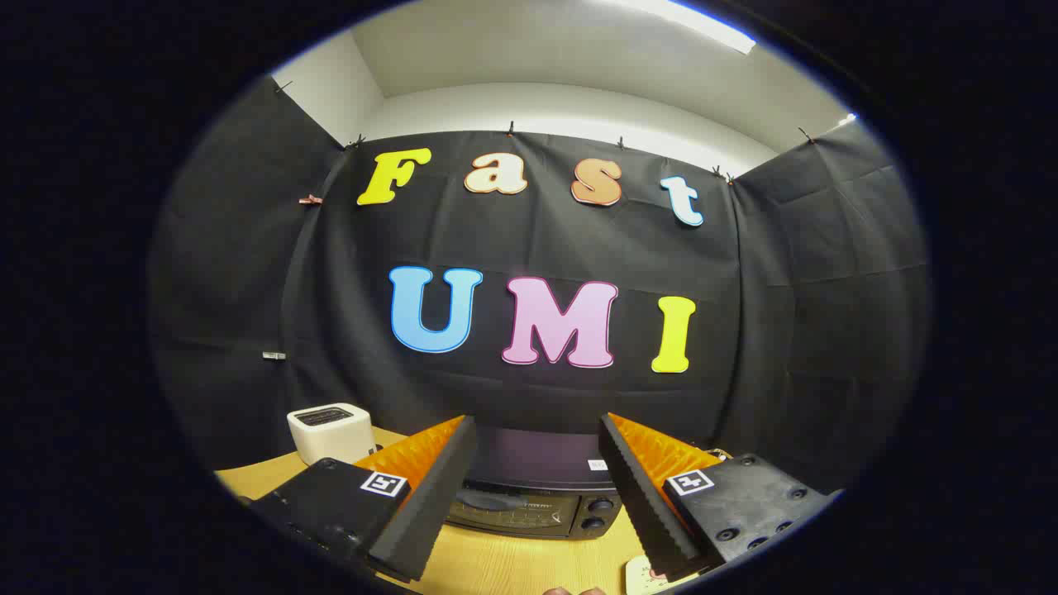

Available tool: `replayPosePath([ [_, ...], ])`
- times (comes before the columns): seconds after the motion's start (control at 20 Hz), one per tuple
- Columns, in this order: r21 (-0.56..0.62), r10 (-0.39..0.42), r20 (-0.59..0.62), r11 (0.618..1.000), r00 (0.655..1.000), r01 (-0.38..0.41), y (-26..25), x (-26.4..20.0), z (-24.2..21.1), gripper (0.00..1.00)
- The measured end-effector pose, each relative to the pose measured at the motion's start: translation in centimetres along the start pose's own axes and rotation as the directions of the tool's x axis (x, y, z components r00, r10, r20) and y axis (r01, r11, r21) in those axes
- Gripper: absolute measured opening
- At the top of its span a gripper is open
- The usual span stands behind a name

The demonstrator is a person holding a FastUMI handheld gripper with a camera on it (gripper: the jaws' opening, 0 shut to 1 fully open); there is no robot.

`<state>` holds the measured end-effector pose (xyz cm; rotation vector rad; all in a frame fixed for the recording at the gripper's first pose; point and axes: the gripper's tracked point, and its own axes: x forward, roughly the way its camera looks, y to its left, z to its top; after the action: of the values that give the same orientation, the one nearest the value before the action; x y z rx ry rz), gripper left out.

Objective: Open the toaster oven, put the food inside, and close the toaster oven door.

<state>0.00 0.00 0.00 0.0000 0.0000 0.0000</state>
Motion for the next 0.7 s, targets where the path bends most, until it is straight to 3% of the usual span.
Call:
replayPosePath([
  [0.7, 0.030, -0.008, -0.057, 0.999, 0.998, 0.010, 0.3, -1.2, -1.6, 0.98],
])
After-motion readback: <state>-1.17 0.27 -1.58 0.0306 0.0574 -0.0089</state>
